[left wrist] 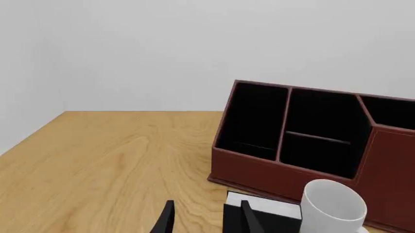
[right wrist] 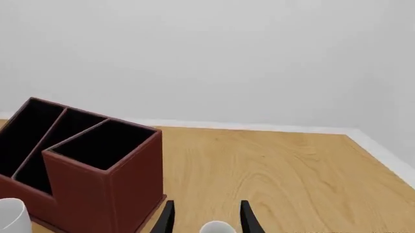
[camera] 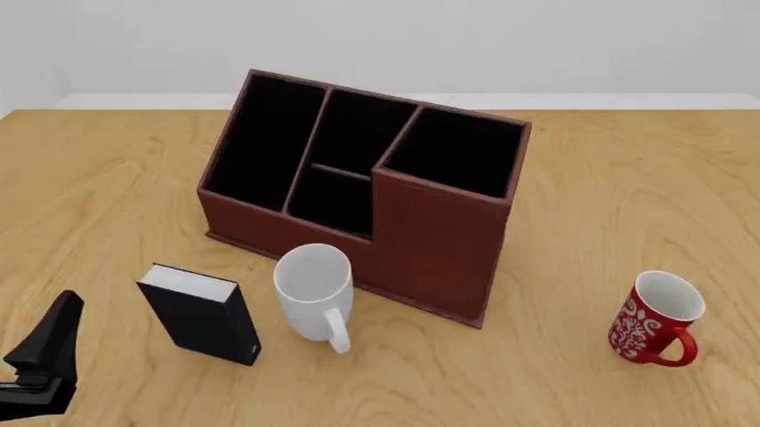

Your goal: Pick up the red mug and place it to the right of the caddy.

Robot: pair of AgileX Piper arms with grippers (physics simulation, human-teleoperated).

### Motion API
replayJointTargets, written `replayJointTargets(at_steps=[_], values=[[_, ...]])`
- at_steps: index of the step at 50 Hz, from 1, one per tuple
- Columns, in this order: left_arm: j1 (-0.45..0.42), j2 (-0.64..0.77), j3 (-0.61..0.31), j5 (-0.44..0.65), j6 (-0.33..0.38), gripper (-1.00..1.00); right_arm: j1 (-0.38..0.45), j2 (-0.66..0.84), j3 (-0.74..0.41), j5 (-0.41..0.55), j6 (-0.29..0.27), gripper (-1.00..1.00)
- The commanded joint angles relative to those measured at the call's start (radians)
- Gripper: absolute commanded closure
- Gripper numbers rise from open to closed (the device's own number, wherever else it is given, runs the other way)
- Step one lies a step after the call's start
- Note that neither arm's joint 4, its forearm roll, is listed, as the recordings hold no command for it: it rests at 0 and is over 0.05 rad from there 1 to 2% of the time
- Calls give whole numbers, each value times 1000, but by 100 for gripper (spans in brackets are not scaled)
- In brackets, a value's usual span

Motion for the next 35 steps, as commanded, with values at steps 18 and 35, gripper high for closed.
replayJointTargets(at_steps=[18,35], values=[[0,0,0,0,0,-100,-50,-1,-420,603,-14,-100],[0,0,0,0,0,-100,-43,-1,-322,626,-40,-100]])
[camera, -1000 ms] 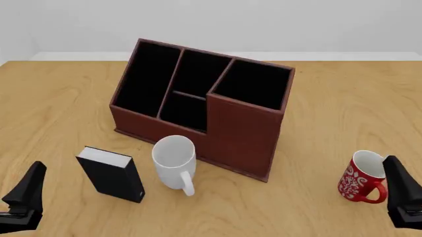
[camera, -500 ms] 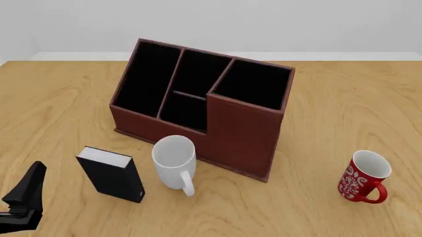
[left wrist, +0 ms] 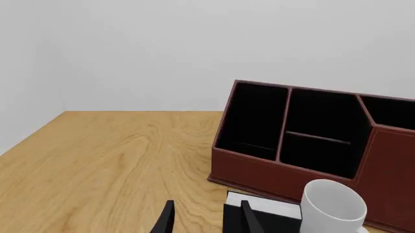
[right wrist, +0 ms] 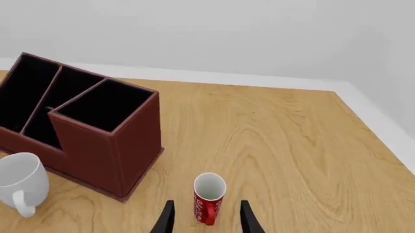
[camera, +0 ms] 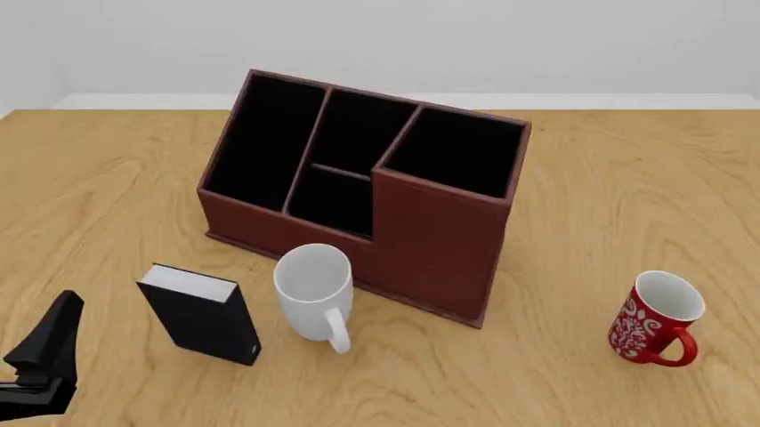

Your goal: Pick up the red mug and place it to the right of the caddy.

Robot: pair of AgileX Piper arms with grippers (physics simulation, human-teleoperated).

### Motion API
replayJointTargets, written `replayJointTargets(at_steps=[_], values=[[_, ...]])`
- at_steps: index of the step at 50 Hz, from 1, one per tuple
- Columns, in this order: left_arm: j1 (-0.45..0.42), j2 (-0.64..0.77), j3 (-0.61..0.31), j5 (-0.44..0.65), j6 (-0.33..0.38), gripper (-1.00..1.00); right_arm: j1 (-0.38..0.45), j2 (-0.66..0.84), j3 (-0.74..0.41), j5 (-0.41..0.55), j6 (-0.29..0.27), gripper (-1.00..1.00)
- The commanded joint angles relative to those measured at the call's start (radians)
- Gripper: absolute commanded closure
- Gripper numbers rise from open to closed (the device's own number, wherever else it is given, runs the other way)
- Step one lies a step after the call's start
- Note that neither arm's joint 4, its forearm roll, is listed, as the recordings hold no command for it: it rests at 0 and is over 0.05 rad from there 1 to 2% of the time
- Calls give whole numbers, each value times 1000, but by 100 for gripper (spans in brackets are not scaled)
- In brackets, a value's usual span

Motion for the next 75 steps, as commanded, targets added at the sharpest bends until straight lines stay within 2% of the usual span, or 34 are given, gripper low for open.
replayJointTargets(at_steps=[1,3,9,17,45,62,75], values=[[0,0,0,0,0,-100,-11,0,51,16,-9,-100],[0,0,0,0,0,-100,-17,0,89,-16,-26,-100],[0,0,0,0,0,-100,-16,0,187,-79,-20,-100],[0,0,0,0,0,-100,-26,0,263,-130,-17,-100],[0,0,0,0,0,-100,-26,14,446,-274,-24,-100],[0,0,0,0,0,-100,-57,84,590,-443,-22,-100],[0,0,0,0,0,-100,-54,283,637,-680,-34,-100]])
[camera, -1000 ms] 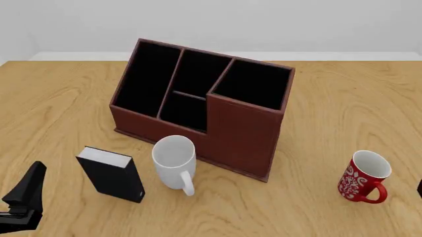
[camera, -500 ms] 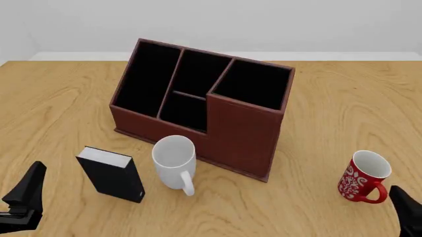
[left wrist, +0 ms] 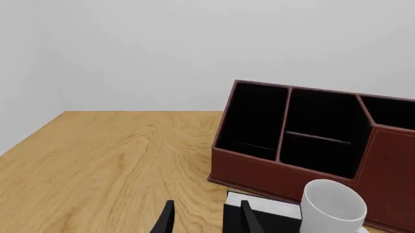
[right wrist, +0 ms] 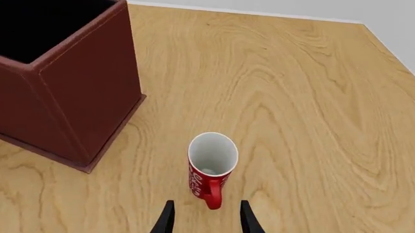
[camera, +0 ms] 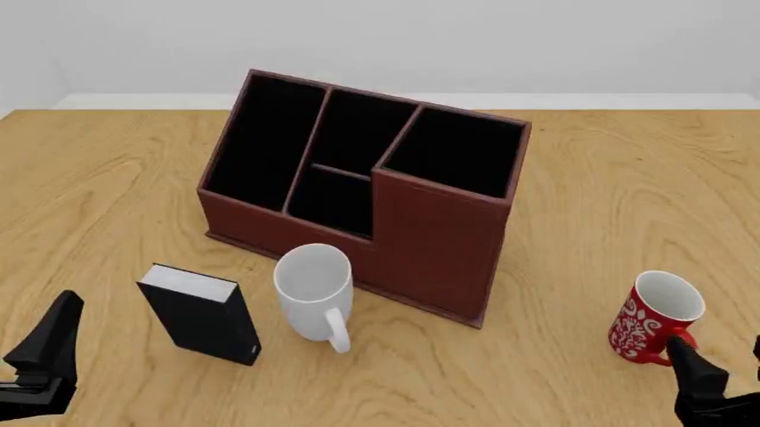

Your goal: Pick up the red mug and place it to the right of the caddy.

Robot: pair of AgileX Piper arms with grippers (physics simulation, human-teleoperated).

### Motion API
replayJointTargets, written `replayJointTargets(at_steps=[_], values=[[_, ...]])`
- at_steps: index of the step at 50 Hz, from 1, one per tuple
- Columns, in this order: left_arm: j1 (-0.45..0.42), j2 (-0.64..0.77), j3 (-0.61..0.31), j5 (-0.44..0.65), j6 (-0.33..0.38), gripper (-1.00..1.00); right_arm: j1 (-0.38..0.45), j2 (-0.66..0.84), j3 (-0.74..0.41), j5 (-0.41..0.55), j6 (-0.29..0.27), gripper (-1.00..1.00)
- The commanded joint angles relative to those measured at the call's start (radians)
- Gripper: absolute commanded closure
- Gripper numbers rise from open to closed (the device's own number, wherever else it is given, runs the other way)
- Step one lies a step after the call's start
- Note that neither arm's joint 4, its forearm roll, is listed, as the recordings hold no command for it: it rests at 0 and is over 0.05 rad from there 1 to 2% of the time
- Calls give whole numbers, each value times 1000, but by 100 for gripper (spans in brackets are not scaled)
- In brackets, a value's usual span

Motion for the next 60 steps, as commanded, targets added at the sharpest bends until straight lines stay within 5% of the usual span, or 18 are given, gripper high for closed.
replayJointTargets(at_steps=[1,25,60], values=[[0,0,0,0,0,-100,2,150,47,-185,-9,-100],[0,0,0,0,0,-100,-8,407,104,-465,-24,-100],[0,0,0,0,0,-100,-32,614,109,-620,-25,-100]])
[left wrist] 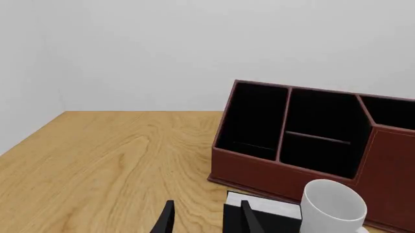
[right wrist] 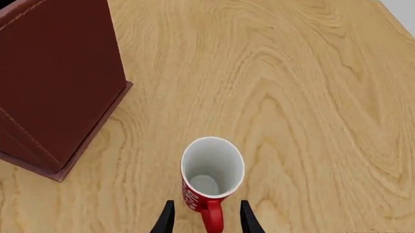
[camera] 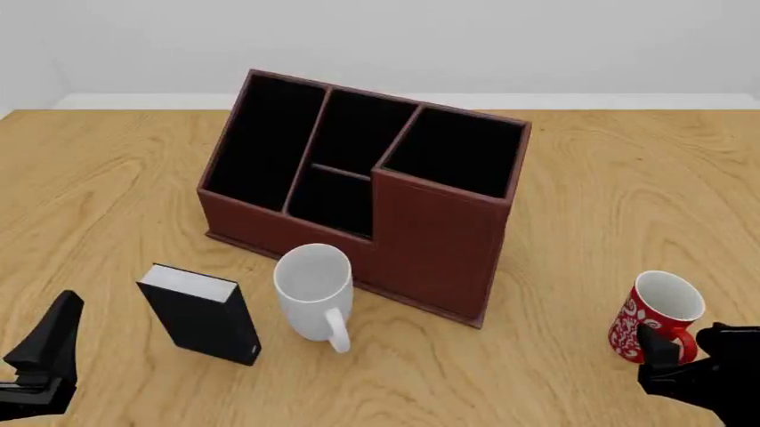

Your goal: Pick up the red mug and place it to the right of the caddy.

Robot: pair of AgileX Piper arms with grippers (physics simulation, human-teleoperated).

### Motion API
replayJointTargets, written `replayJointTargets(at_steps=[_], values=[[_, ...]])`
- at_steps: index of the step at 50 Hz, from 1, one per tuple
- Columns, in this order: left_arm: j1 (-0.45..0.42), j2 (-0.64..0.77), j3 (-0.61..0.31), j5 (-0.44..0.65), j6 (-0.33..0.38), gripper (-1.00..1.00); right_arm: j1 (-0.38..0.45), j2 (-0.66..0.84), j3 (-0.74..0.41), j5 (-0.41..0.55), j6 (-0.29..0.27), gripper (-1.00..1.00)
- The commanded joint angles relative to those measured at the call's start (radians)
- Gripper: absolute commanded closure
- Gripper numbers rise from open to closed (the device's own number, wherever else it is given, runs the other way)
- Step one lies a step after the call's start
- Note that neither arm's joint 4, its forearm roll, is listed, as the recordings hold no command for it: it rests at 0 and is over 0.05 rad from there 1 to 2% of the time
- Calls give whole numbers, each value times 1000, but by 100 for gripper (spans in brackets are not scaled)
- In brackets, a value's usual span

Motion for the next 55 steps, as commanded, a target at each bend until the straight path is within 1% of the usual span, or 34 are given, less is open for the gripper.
replayJointTargets(at_steps=[1,22,32,41,45,46,51,55], values=[[0,0,0,0,0,-100,-8,43,1,-27,0,-100],[0,0,0,0,0,-100,-20,91,1,-40,8,-100],[0,0,0,0,0,-100,-21,86,1,-30,8,-100],[0,0,0,0,0,-100,-22,109,1,-45,14,-100],[0,0,0,0,0,-100,-16,53,1,4,6,-100],[0,0,0,0,0,-100,-21,37,1,15,-2,100],[0,0,0,0,0,-100,-21,0,1,45,-1,100],[0,0,0,0,0,-100,-21,0,1,47,-1,100]])
